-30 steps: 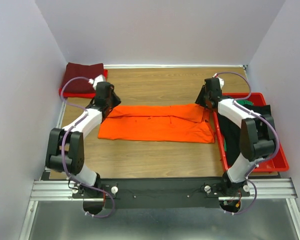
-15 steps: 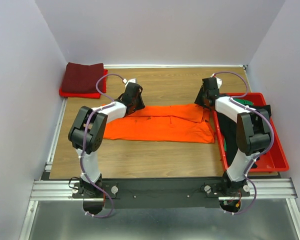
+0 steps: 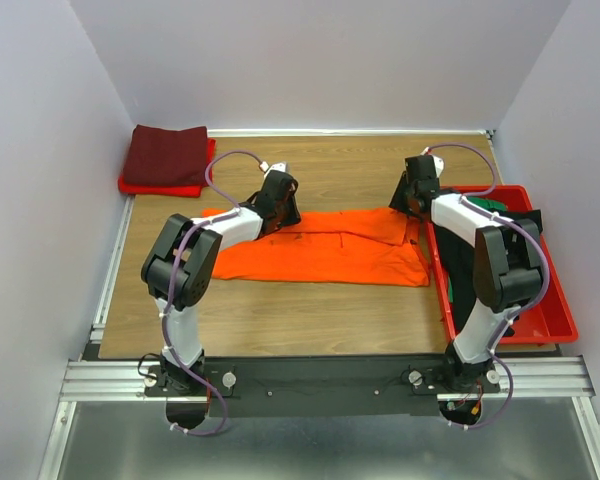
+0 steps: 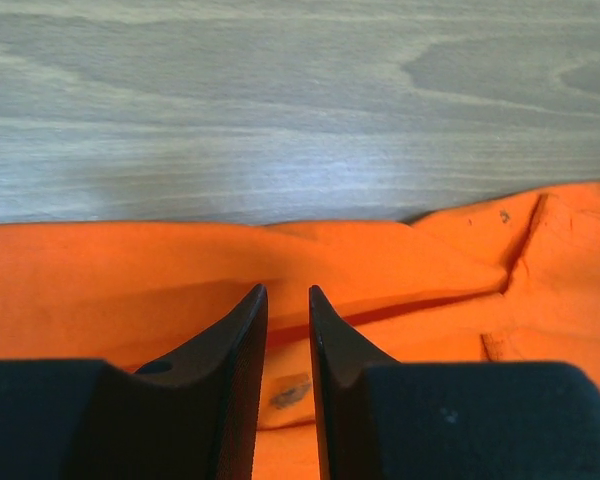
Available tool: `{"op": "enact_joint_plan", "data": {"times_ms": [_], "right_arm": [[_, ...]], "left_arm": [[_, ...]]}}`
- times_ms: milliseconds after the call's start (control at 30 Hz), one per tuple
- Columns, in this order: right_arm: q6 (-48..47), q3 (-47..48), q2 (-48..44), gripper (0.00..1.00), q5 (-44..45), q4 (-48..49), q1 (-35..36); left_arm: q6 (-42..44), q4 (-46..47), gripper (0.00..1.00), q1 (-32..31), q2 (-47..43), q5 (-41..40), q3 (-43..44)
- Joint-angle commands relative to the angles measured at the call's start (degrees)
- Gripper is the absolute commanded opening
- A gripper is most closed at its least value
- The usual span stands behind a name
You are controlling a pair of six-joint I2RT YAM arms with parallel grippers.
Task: Fold and stack the t-shirts
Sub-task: Fold the tshirt
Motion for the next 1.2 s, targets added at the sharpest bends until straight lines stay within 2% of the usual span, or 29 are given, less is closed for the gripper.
{"op": "enact_joint_plan", "data": {"times_ms": [0, 367, 800, 1000, 1100, 1167], "right_arm": [[-1.1, -0.9, -2.3, 0.51, -1.5, -0.8, 0.3], [-1.3, -2.8, -3.1, 0.52, -2.8, -1.9, 0.4], [-1.5, -5.0, -4.9, 0.50, -2.4, -2.5, 1.8], [-1.4, -5.1, -4.4, 0.43, -1.9, -2.8, 2.3], [-1.3, -5.0, -3.9, 0.36, -1.4, -3.1, 2.5], [-1.3, -4.8, -3.8, 0.27, -1.3, -3.3, 2.7]], "left_arm": [[1.0, 0.5, 0.30, -1.1, -1.1, 1.2, -1.3], [1.6, 2.3, 0.29, -1.5, -1.5, 5.5, -3.1], [2.4, 3.1, 0.29, -1.6, -2.4, 6.3, -3.7], [2.9, 3.1, 0.29, -1.6, -2.8, 6.3, -4.0], [3.0, 3.2, 0.29, -1.6, -2.9, 6.4, -3.8], [3.0, 3.1, 0.28, -1.6, -2.8, 6.6, -3.9]]}}
